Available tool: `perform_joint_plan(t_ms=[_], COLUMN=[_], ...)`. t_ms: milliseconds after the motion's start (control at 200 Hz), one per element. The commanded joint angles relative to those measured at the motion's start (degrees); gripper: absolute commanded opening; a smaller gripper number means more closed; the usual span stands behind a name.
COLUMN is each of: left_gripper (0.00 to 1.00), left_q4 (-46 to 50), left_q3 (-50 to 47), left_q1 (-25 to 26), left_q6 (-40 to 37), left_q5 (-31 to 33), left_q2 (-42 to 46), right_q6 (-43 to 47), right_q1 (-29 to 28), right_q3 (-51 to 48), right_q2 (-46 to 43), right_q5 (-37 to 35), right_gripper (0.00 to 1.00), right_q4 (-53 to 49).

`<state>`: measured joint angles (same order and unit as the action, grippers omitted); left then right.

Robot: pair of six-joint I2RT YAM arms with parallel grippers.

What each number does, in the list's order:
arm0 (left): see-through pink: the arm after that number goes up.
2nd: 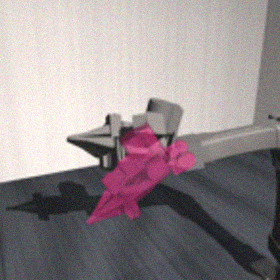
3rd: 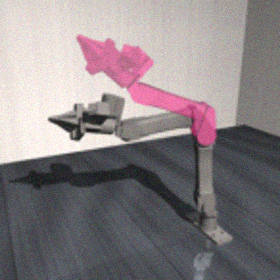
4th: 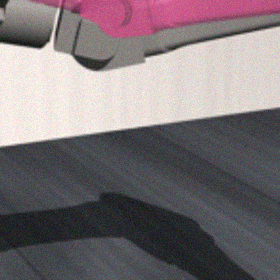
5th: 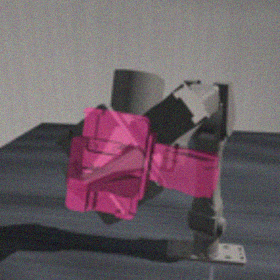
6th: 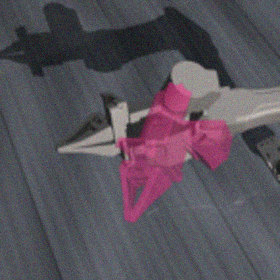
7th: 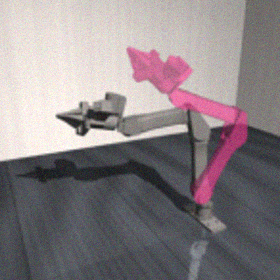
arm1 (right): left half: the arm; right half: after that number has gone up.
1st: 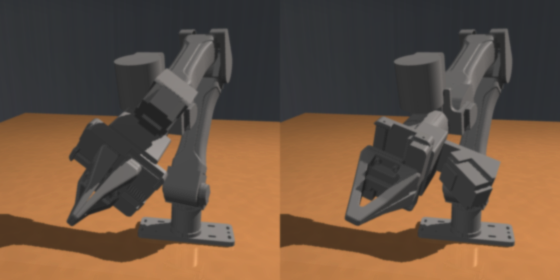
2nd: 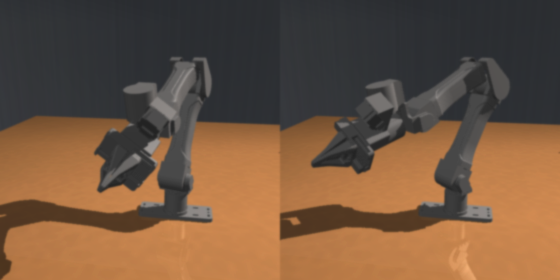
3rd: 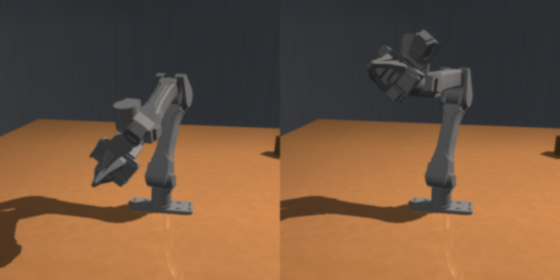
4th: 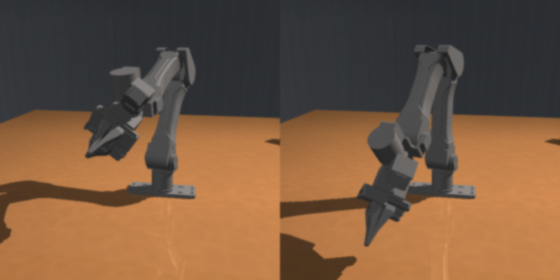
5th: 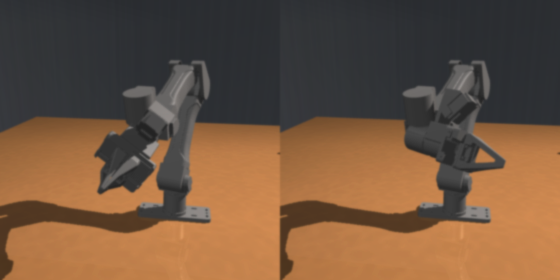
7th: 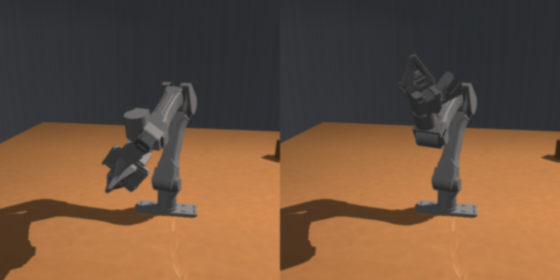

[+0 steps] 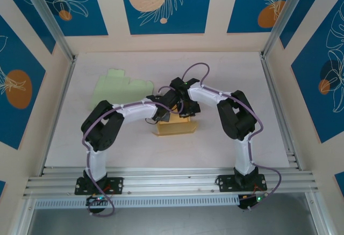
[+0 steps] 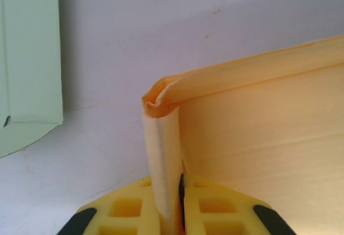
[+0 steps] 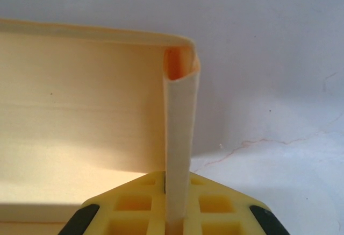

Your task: Fold the paper box

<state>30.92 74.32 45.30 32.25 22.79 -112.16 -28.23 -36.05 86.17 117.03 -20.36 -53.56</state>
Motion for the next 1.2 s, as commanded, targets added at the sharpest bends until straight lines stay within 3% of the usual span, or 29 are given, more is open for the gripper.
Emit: perform_joint_plan(t_ms=[0, 265, 475, 685, 895, 1015, 1195], left_gripper=[0.20, 0.47, 0.52, 0.52, 0.47, 0.47, 0.41], left_q4=[2.84, -1.91, -6.93, -10.17, -10.97, -11.21, -12.86], left_q3=[-2.10, -2.80, -7.64, -11.51, -8.76, -5.19, -1.64], left_q1=[-0.30, -1.12, -5.64, -11.62, -15.15, -15.18, -15.16], left_q6=[-4.66, -5.51, -5.24, -6.80, -12.55, -15.35, -17.41], left_q5=[-0.20, -6.41, -12.63, -14.69, -13.30, -13.46, -16.32], left_q2=[0.70, 9.98, 19.20, 22.40, 18.20, 12.98, 6.40], right_q6=[3.59, 8.42, 15.31, 17.91, 17.78, 14.18, 3.20], right_q1=[-0.11, 0.35, 1.07, 1.42, 1.68, 2.08, 2.74], right_q3=[-0.03, 0.48, 5.85, 16.09, 23.96, 17.09, -5.44], right_q2=[1.31, 1.77, 3.23, 3.38, -4.25, -14.84, -35.64], right_q5=[-2.69, -1.08, -0.65, 0.89, -0.61, -3.28, -8.14], right_gripper=[0.12, 0.20, 0.38, 0.54, 0.56, 0.56, 0.52], right_q4=[-4.01, -1.51, -2.54, -4.98, -6.29, -2.66, 1.09])
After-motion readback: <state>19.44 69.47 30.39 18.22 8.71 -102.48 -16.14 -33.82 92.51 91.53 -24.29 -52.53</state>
